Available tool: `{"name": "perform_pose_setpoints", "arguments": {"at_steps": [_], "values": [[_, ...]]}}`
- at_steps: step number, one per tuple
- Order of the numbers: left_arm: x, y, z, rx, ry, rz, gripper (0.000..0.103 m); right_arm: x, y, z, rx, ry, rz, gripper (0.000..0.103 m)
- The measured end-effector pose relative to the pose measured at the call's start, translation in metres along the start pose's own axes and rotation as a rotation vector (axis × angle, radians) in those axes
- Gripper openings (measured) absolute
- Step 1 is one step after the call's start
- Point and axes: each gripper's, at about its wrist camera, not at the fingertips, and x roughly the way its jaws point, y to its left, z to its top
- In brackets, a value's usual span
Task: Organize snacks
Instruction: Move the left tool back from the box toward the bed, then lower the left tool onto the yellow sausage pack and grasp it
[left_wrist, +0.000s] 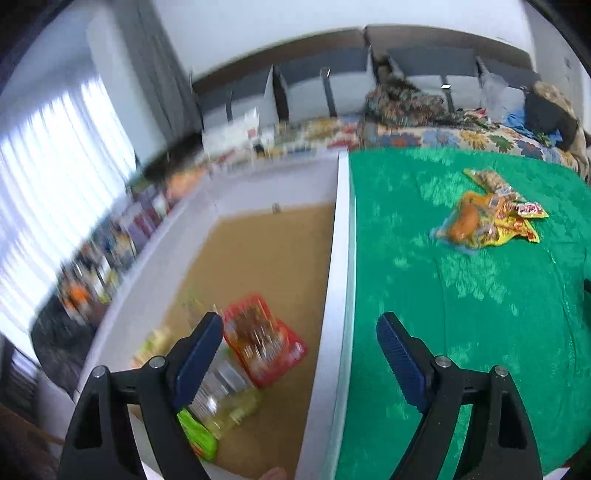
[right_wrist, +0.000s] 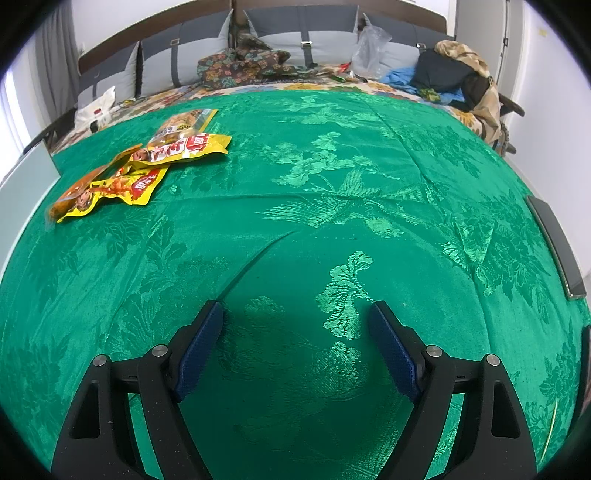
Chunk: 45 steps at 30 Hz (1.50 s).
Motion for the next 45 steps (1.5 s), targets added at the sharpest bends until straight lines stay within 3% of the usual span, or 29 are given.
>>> {"name": "perform_pose_setpoints", "arguments": {"at_steps": [5, 12, 15, 22, 25, 28, 30, 38, 40, 42, 44, 45], "values": [[-0.028, -0.02, 0.034, 0.035, -0.118, -0.056, 0.1, 0.0, 0.0, 0.0, 0.0, 0.0, 0.0, 0.085], [-0.02, -0.059, 0.073, 0.033, -0.137, -0.207, 0.101, 0.0, 0.001, 0.0, 0.0, 0.0, 0.0, 0.085], [-0.004, -0.076, 0.082, 0.035, -0.088, -0.28, 0.101, 0.0, 0.0, 0.0, 0.001, 0.0, 0.001, 0.085], [0.066, -0.124, 0.097, 0.07, 0.126, -0.436, 0.101, 0.001, 0.001, 0.0, 0.001, 0.0, 0.001, 0.085], [0.091, -0.158, 0.103, 0.165, 0.172, -0.485, 0.101, 0.001, 0.001, 0.0, 0.0, 0.0, 0.001, 0.085], [0.115, -0.195, 0.114, 0.324, 0.177, -0.479, 0.101, 0.001, 0.001, 0.0, 0.001, 0.0, 0.001, 0.085], [0.135, -0.211, 0.122, 0.374, 0.184, -0.45, 0.101, 0.001, 0.001, 0.0, 0.001, 0.0, 0.001, 0.085], [0.222, -0.231, 0.137, 0.254, 0.354, -0.523, 0.103, 0.002, 0.002, 0.0, 0.001, 0.0, 0.001, 0.085], [0.236, -0.224, 0.136, 0.167, 0.389, -0.585, 0.103, 0.002, 0.002, 0.0, 0.001, 0.0, 0.001, 0.085], [0.244, -0.215, 0.135, 0.095, 0.398, -0.573, 0.103, 0.002, 0.003, 0.0, 0.001, 0.0, 0.001, 0.085], [0.243, -0.207, 0.133, 0.034, 0.381, -0.57, 0.097, 0.002, 0.003, 0.0, 0.001, 0.0, 0.001, 0.085], [0.241, -0.205, 0.132, 0.027, 0.367, -0.55, 0.082, 0.002, 0.003, 0.0, 0.001, 0.0, 0.001, 0.085]]}}
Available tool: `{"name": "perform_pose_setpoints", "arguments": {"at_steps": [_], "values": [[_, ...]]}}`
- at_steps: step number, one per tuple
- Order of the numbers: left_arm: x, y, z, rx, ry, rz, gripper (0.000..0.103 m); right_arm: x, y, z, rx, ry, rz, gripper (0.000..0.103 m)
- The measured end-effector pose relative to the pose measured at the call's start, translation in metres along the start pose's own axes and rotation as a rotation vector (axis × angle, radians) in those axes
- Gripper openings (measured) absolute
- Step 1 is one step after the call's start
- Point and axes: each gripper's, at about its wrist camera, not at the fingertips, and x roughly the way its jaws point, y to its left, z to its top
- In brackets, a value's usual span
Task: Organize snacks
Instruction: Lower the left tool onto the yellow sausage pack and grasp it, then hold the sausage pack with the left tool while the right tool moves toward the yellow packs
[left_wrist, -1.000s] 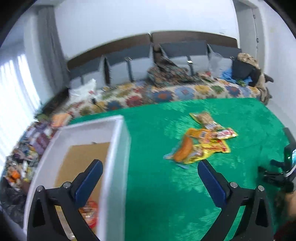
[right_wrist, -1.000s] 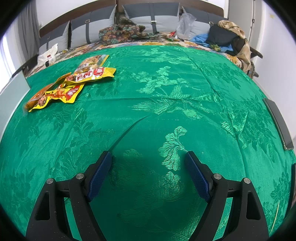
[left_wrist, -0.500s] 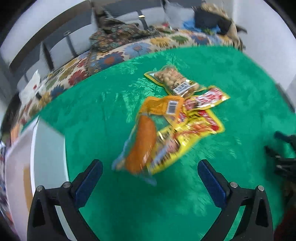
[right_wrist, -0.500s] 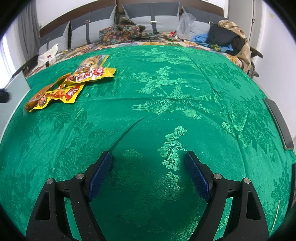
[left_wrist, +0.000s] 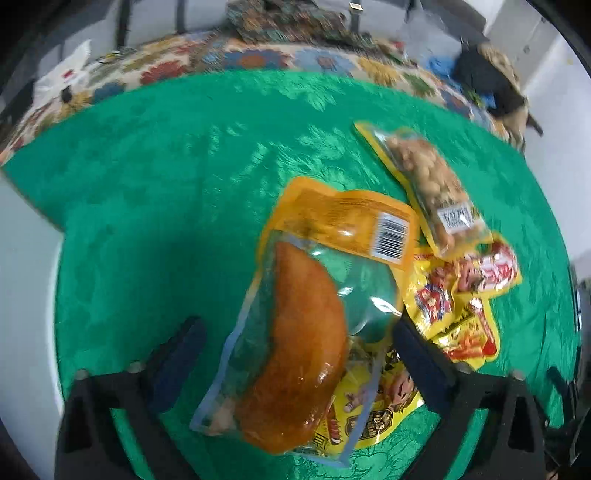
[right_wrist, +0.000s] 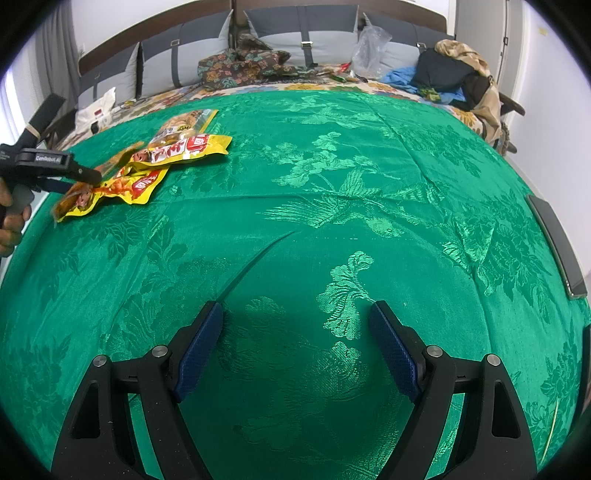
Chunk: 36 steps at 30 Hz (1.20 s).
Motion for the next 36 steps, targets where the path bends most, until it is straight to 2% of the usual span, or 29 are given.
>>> {"name": "perform_pose_setpoints", "arguments": {"at_steps": [1, 2, 4, 7, 9, 13, 15, 17, 19, 21, 22, 28, 36], "values": [[-0.002, 0.001, -0.002, -0.001, -0.011, 0.046, 0.059, 0.0, 0.0, 0.0, 0.0, 0.0, 0.0, 0.085], [-0.007, 0.005, -0.006, -0.005, -0.023, 0.058, 0.053, 0.0, 0.0, 0.0, 0.0, 0.0, 0.0, 0.085], [-0.013, 0.016, -0.013, -0.068, -0.021, 0.025, 0.045, 0.0, 0.0, 0.0, 0.0, 0.0, 0.0, 0.085], [-0.027, 0.029, -0.038, -0.139, -0.027, 0.09, 0.045, 0.0, 0.0, 0.0, 0.0, 0.0, 0.0, 0.085], [-0.041, 0.031, -0.068, -0.167, -0.027, 0.132, 0.045, 0.0, 0.001, 0.0, 0.0, 0.0, 0.0, 0.085], [-0.067, 0.027, -0.13, -0.166, -0.027, 0.161, 0.045, 0.0, 0.001, 0.0, 0.0, 0.0, 0.0, 0.085], [-0.074, 0.029, -0.15, -0.165, -0.031, 0.159, 0.049, 0.001, 0.001, 0.0, 0.0, 0.0, 0.0, 0.085], [-0.079, 0.029, -0.163, -0.168, -0.054, 0.157, 0.059, 0.001, 0.001, 0.0, 0.0, 0.0, 0.001, 0.085], [-0.074, 0.034, -0.169, -0.179, -0.057, 0.156, 0.085, 0.001, 0.001, 0.0, 0.001, 0.0, 0.001, 0.085], [-0.069, 0.036, -0.169, -0.161, -0.092, 0.199, 0.094, 0.001, 0.001, 0.0, 0.001, 0.0, 0.001, 0.085], [-0.067, 0.037, -0.172, -0.145, -0.11, 0.221, 0.103, 0.001, 0.001, 0.0, 0.001, 0.0, 0.001, 0.085], [-0.065, 0.038, -0.178, -0.115, -0.237, 0.226, 0.103, 0.001, 0.001, 0.0, 0.001, 0.0, 0.001, 0.085], [-0.063, 0.038, -0.173, -0.106, -0.241, 0.217, 0.103, 0.001, 0.001, 0.0, 0.001, 0.0, 0.001, 0.085]]}}
